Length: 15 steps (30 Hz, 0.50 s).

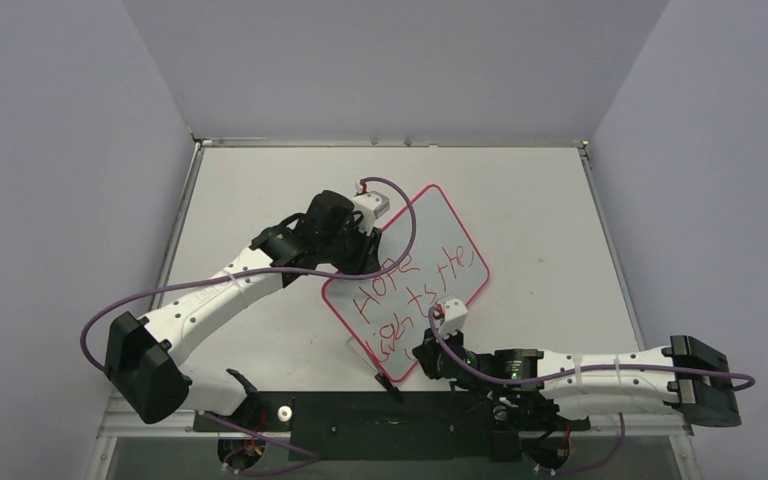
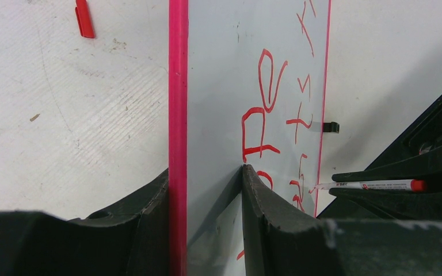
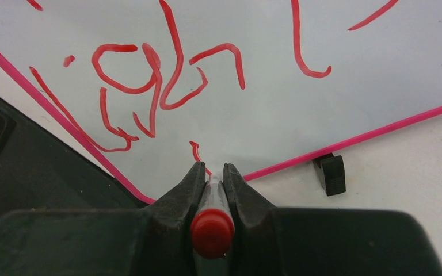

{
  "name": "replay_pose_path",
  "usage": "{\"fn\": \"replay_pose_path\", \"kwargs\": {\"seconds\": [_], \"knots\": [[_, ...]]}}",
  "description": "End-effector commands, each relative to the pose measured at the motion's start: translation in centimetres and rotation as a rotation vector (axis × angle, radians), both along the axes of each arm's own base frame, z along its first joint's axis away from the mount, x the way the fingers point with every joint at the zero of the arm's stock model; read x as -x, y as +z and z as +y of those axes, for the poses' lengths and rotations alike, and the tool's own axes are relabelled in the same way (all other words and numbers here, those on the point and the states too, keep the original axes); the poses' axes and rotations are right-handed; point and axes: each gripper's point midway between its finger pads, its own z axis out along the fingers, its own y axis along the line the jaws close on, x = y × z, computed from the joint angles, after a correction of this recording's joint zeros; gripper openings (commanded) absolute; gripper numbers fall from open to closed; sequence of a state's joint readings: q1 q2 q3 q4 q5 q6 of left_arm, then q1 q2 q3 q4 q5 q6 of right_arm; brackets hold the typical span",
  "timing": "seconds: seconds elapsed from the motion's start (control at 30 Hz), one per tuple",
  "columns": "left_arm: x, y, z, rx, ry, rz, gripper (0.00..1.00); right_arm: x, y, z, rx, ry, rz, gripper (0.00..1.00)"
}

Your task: Write a sentence on the whiteboard

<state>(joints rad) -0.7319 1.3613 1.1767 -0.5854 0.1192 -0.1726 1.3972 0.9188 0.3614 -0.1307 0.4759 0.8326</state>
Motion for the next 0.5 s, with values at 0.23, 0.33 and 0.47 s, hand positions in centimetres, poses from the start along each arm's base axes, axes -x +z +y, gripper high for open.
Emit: {"fn": "replay_pose_path", "kwargs": {"seconds": [0.23, 0.33, 0.47], "knots": [[-0.4, -3.9, 5.6, -0.321, 0.039, -0.035, 0.00, -1.5, 1.3, -0.7, 0.048, -0.070, -0.067, 0.00], [-0.4, -3.9, 5.6, -0.320, 0.038, -0.035, 0.00, -1.9, 2.1, -0.5, 0.049, -0.071, -0.091, 0.00], [-0.4, -3.9, 5.6, -0.320, 0.037, -0.034, 0.00, -2.5, 3.4, -0.3, 0.039, -0.087, -0.126, 0.00]]}}
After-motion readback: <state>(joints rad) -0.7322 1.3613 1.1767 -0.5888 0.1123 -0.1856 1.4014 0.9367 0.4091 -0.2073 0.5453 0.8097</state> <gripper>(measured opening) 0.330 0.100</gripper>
